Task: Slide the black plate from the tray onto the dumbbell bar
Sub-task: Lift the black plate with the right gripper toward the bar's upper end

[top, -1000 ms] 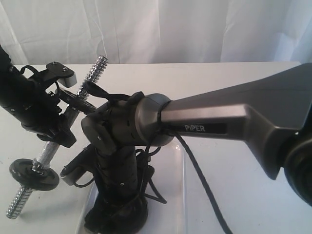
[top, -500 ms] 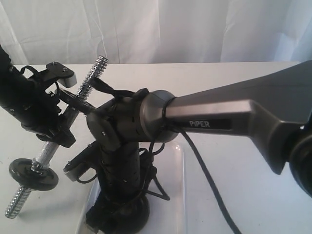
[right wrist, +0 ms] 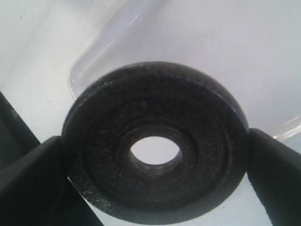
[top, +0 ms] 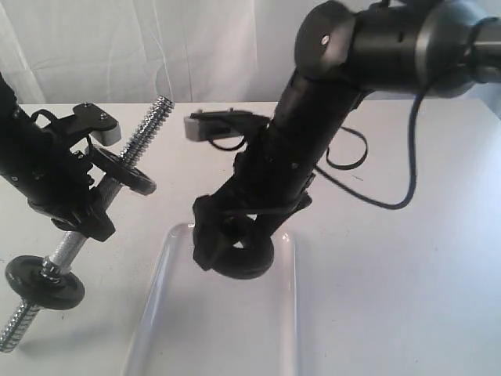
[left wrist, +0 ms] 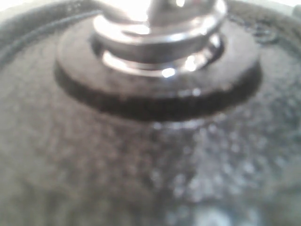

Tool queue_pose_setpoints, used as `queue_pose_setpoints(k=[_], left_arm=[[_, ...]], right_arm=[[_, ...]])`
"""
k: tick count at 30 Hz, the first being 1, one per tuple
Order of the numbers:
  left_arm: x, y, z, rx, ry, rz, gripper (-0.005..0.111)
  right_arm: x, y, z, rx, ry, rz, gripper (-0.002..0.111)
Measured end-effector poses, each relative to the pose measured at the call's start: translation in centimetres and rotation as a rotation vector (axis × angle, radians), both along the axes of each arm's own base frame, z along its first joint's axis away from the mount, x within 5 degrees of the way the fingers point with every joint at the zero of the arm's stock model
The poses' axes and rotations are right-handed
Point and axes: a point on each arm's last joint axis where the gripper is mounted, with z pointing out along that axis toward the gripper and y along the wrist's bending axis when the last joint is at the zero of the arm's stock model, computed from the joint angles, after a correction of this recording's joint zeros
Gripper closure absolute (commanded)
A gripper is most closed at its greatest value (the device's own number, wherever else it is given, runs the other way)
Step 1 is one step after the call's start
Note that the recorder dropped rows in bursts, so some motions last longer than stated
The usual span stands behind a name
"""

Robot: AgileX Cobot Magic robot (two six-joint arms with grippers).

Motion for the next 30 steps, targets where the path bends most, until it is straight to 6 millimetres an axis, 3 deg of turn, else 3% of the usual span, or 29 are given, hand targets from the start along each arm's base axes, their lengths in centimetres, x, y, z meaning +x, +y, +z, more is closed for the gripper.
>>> queue_pose_setpoints(k=[3, 5, 11, 15, 30], left_arm=[[-0.3, 0.0, -0.1, 0.003, 0.028, -0.01, 0.107], [-0.3, 0.0, -0.1, 0.005, 0.033, -0.016, 0.107], [-0.3, 0.0, -0.1, 0.009, 0.02, -0.043, 0.107], [-0.4, -0.1, 0.0, 0.003, 0.028, -0.061, 0.107], [-1.2, -1.4, 0.5, -0.135, 0.012, -0.255, 0.107]], right_arm=[[0.9, -2.6, 2.7, 0.155, 0.009, -0.021, 0.108], [1.3, -3.3, 3.4, 0.227, 0.017, -0.033, 0.108], [2.7, -5.1, 4.4, 0.365, 0.009, -0.082, 0.108], [4.2, -7.4, 4.8, 0.413, -0.009, -0.157, 0.108], [4.8, -8.0, 5.5, 0.518, -0.004, -0.207, 0.108]])
